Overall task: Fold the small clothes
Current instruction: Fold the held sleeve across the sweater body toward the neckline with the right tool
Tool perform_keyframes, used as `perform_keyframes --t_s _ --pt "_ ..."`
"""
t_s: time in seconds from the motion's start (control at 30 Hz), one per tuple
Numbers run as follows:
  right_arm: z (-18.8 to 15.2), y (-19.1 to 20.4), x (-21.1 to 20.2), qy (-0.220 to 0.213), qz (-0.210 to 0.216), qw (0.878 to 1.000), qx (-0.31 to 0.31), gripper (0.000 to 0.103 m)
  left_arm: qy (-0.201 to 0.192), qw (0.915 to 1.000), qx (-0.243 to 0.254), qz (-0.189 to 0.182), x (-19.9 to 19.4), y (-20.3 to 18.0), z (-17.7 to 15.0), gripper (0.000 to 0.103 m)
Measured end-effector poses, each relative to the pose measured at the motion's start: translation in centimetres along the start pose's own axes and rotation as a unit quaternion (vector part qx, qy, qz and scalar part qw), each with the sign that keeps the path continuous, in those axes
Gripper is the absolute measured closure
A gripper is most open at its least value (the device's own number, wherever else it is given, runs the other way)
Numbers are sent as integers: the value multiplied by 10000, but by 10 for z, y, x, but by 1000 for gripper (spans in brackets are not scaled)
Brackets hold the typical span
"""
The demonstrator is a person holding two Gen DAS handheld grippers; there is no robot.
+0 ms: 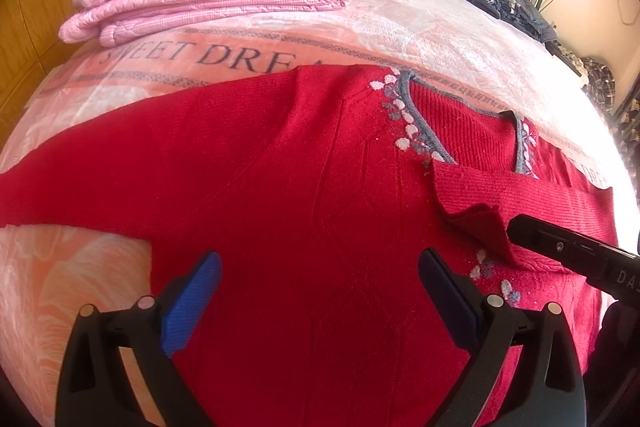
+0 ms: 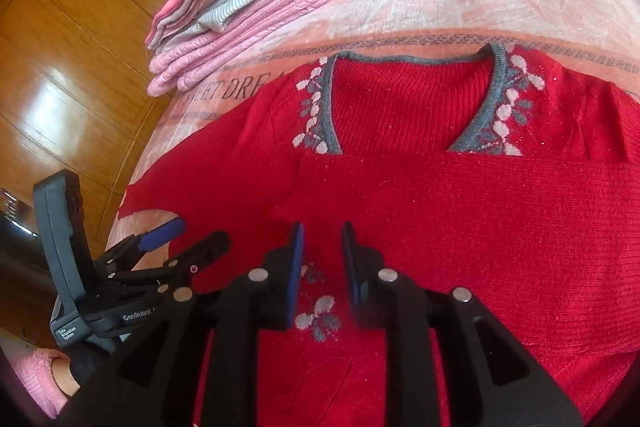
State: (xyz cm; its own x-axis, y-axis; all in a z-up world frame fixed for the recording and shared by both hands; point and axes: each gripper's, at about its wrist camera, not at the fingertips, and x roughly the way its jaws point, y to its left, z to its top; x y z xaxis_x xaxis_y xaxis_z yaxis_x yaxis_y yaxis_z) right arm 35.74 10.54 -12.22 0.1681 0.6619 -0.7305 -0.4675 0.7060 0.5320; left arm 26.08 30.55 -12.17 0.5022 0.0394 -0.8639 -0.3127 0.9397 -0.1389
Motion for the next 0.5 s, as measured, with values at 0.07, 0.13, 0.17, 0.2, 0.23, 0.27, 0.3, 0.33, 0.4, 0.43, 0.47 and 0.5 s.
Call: perform_keyframes --t_s 0.07,0.13,0.17,0.2,0.23,0.27,0.3,0.33,0.4,0.43,0.47,0.5 --pt "3 -12 -19 -189 37 9997 122 82 18 9997 -30 -248 -1 -7 2 4" --pt "4 -27 -38 -366 -57 9990 247 81 84 9984 -31 -563 -1 -17 3 4" --pt "3 -36 -47 -437 -112 9985 309 81 136 9976 -24 -674 0 -23 4 4" --pt "2 -46 -56 -495 -157 9979 379 81 201 9969 -9 -756 2 -29 4 4" --pt "1 -56 -64 -544 -193 9973 461 81 282 9962 9 -819 4 -35 4 4" --pt "-3 -67 -73 -589 -228 9965 541 81 356 9957 27 -851 6 -41 4 4" --pt "-5 -76 -80 -627 -275 9957 618 81 425 9952 42 -878 8 -45 4 4" --pt "-9 -86 -88 -670 -322 9947 704 81 511 9945 42 -918 12 -49 4 4" --pt "-17 -106 -102 -754 -346 9925 899 79 710 9923 -29 -1012 19 -55 4 4" --pt "-21 -115 -108 -796 -353 9912 998 79 792 9910 -94 -1077 23 -57 4 4" --pt "-25 -123 -114 -829 -360 9900 1084 78 825 9905 -139 -1091 25 -59 5 5" --pt "-28 -130 -119 -852 -368 9890 1151 78 839 9902 -171 -1100 27 -62 6 5"
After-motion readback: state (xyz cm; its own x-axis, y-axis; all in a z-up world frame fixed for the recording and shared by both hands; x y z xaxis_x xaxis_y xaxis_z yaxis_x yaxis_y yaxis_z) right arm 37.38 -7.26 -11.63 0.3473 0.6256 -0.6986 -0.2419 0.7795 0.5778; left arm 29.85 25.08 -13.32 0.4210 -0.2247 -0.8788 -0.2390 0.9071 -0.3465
